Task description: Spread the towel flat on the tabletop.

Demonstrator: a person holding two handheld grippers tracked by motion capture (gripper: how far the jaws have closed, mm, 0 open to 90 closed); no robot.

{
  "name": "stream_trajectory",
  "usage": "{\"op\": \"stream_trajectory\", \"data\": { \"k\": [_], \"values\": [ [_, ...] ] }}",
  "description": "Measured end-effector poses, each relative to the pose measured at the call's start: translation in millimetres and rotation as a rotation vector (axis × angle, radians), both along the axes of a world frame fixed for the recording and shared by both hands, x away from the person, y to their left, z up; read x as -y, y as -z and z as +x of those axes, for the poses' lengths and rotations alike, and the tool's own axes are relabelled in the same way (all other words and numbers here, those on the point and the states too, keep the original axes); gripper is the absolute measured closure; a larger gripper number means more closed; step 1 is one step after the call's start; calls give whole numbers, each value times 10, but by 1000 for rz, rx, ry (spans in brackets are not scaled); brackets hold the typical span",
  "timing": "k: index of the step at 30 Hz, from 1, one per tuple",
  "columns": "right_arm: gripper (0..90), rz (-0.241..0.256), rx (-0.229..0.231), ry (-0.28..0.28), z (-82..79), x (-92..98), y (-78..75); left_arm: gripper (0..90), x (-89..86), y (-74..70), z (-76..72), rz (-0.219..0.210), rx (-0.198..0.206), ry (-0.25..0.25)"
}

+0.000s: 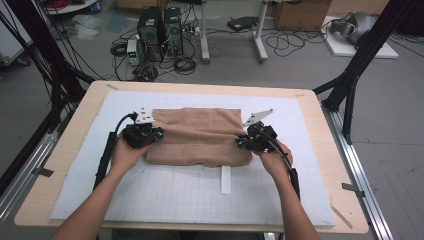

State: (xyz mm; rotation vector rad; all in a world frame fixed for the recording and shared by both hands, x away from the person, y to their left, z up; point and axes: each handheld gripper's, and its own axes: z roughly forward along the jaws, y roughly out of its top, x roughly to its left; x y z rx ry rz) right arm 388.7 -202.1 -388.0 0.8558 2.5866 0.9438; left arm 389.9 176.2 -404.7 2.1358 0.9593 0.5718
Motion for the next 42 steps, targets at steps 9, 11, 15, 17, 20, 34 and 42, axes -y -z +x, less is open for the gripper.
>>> {"op": "stream_trajectory", "data": {
  "k": [9, 11, 15, 17, 20, 34, 42],
  "values": [
    [681, 56, -1, -4, 5, 49, 12, 755, -59, -71, -28, -32, 4, -11],
    [659, 69, 15, -13, -63, 78, -53, 745, -125, -153, -98, -59, 21, -5],
    [644, 81, 55, -27, -206, 136, -178, 723, -247, -288, -254, -71, 51, 7],
    [632, 88, 65, -36, -272, 152, -231, 716, -288, -323, -342, -75, 59, 17],
    [631, 87, 88, -52, -376, 149, -284, 703, -307, -320, -461, -75, 63, 40],
    [511, 4, 43, -63, -246, -148, 195, 547, -44, 160, -344, 2, -66, 74],
    [681, -26, 61, -43, -181, -278, 307, 655, 115, 265, -291, 61, -19, 36]
  ]
}}
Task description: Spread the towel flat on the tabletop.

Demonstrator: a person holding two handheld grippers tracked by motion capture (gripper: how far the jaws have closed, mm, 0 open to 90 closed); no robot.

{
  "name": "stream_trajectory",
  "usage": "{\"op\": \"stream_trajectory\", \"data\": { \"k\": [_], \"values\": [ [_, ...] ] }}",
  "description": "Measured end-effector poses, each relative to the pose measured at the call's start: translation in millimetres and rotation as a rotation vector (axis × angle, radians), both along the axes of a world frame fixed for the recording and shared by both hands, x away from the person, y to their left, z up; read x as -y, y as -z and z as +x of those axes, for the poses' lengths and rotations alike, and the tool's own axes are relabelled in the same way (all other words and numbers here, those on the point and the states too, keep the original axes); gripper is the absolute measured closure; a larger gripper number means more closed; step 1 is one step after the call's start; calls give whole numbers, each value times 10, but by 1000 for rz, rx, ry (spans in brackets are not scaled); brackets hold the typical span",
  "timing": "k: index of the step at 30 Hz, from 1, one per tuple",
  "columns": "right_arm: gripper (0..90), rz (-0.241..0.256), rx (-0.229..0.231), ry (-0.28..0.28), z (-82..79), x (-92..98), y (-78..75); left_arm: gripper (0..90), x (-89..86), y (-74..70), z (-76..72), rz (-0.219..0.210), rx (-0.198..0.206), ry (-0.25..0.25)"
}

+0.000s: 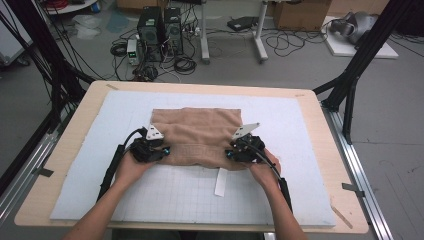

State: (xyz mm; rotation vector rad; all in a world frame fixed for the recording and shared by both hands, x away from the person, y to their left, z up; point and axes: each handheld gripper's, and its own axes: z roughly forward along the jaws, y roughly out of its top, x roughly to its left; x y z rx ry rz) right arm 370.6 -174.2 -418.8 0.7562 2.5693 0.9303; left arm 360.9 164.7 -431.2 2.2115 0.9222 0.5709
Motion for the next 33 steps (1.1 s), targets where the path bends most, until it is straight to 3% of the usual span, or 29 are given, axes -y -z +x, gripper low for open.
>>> {"op": "stream_trajectory", "data": {
  "k": [6, 10, 13, 24, 28, 33],
  "values": [
    [786, 12, 5, -10, -21, 26, -53, 839, -38, -62, -40, 0, 10, 21],
    [805, 42, 6, -20, -69, 95, -125, 860, -85, -118, -79, -17, 6, 37],
    [807, 47, 9, -38, -124, 123, -189, 861, -117, -200, -148, -36, 28, 46],
    [805, 74, 39, -135, -452, 159, -482, 860, -282, -619, -656, -82, 142, 127],
    [805, 79, 75, -181, -625, 167, -643, 861, -328, -813, -857, -89, 189, 157],
    [804, 92, 106, -225, -836, 174, -860, 860, -399, -943, -1024, -108, 194, 184]
  ]
}}
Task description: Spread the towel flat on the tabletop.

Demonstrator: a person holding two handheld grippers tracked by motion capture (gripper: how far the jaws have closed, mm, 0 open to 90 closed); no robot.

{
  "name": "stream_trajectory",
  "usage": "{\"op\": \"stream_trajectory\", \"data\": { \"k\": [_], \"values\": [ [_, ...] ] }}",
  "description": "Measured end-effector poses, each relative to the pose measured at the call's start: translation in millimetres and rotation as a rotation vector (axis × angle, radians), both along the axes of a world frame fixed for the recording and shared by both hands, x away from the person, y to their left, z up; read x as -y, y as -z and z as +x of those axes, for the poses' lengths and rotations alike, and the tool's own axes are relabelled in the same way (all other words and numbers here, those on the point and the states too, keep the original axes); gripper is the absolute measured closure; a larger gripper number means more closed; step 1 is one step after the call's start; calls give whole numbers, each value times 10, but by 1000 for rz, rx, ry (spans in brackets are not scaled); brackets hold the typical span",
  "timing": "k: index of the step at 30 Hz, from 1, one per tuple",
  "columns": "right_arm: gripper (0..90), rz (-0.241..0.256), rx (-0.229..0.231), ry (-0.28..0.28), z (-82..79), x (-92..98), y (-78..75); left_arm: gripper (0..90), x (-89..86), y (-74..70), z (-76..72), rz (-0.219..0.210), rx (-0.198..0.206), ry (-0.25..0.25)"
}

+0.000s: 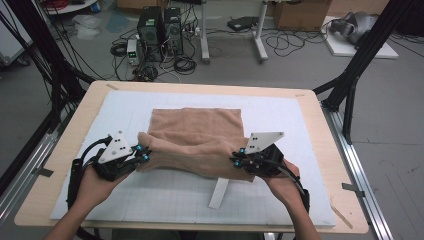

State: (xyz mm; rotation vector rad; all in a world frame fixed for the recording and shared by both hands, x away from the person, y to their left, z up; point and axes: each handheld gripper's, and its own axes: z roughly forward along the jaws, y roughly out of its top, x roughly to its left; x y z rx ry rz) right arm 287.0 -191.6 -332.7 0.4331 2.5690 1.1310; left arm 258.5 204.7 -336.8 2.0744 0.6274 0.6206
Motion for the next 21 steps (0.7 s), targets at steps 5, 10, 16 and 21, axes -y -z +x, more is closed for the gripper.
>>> {"op": "stream_trajectory", "data": {
  "k": [5, 10, 16, 21],
  "values": [
    [799, -32, -40, 14, 113, -36, 88, 859, 37, 213, 202, 22, -84, -21],
    [798, -36, -120, 76, 419, -36, 415, 859, 136, 508, 543, 49, -158, -60],
    [773, -6, -197, 144, 716, -23, 649, 850, 201, 761, 874, 74, -224, -120],
    [707, 9, -203, 161, 762, -19, 677, 809, 208, 813, 944, 65, -231, -135]
  ]
}}
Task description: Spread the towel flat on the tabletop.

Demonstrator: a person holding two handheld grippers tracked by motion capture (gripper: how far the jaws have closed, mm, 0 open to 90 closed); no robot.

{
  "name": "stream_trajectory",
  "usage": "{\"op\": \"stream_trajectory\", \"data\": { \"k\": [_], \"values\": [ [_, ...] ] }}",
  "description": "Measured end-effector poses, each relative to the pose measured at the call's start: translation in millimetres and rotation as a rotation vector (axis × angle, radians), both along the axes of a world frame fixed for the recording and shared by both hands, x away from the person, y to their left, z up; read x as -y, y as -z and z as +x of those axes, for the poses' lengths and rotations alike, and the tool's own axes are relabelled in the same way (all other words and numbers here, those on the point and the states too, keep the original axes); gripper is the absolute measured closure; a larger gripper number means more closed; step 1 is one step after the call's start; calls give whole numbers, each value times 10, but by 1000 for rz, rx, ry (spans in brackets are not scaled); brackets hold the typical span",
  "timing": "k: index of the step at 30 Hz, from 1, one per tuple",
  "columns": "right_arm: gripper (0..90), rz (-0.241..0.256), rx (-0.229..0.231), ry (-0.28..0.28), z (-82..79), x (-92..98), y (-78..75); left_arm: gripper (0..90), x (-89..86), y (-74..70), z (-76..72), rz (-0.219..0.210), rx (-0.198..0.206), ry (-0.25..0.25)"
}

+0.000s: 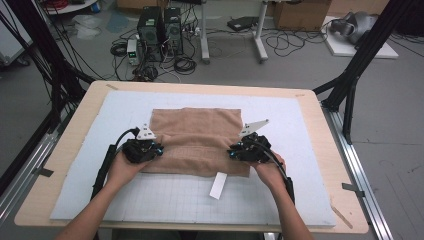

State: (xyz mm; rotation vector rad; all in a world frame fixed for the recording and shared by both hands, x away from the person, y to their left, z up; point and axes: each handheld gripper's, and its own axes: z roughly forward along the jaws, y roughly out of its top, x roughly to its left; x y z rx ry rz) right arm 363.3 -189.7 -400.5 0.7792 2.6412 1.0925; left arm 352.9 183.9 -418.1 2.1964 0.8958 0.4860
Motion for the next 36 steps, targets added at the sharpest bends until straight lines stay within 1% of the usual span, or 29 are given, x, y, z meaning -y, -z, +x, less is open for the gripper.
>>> {"op": "stream_trajectory", "data": {
  "k": [2, 3, 5, 7, 9, 11, 12, 13, 14, 16, 18, 19, 20, 22, 24, 25, 26, 27, 30, 33, 36],
  "values": [
    [656, -2, 11, 4, -31, 17, -27, 751, -40, -49, -31, -4, 17, -18],
    [644, 0, 12, 1, -49, 24, -44, 736, -74, -78, -43, -23, 19, -20],
    [642, 6, 37, -4, -90, 52, -93, 698, -136, -143, -82, -52, 29, -33],
    [652, 1, 55, -9, -128, 80, -140, 661, -180, -202, -142, -69, 40, -22],
    [661, -1, 59, -12, -165, 111, -164, 644, -202, -222, -216, -70, 44, 8],
    [662, -1, 52, -23, -180, 128, -154, 627, -211, -197, -271, -51, 31, 34],
    [662, -5, 51, -28, -185, 124, -140, 619, -208, -173, -280, -40, 17, 41],
    [660, -11, 43, -27, -185, 113, -121, 608, -200, -145, -281, -33, 12, 40],
    [659, -14, 41, -33, -174, 98, -96, 602, -198, -114, -276, -31, 8, 40],
    [659, -20, 22, -33, -156, 54, -44, 601, -180, -42, -237, -27, -24, 38],
    [666, -41, 20, -38, -130, 12, 7, 602, -149, 33, -193, -9, -49, 40],
    [682, -49, 13, -39, -120, -1, 28, 606, -130, 64, -178, -2, -50, 39],
    [695, -46, 10, -39, -110, -7, 50, 612, -114, 81, -170, 3, -47, 38],
    [733, -39, 1, -34, -94, -5, 84, 651, -93, 92, -170, 8, -34, 37],
    [749, -31, -2, -32, -88, -4, 111, 682, -84, 95, -178, 14, -28, 34],
    [753, -27, -4, -30, -89, -3, 118, 731, -88, 92, -184, 20, -18, 27],
    [759, -23, -4, -30, -92, -1, 123, 769, -99, 93, -183, 9, -21, 26],
    [765, -23, -6, -32, -93, 1, 124, 782, -103, 95, -182, -1, -25, 20],
    [780, -33, 4, -36, -119, -7, 100, 821, -97, 88, -191, 11, -19, 25],
    [786, -29, 7, -33, -125, 0, 86, 856, -91, 79, -205, 20, -9, 29],
    [792, -25, 19, -40, -150, 9, 56, 878, -109, 50, -223, 9, -7, 31]
  ]
}}
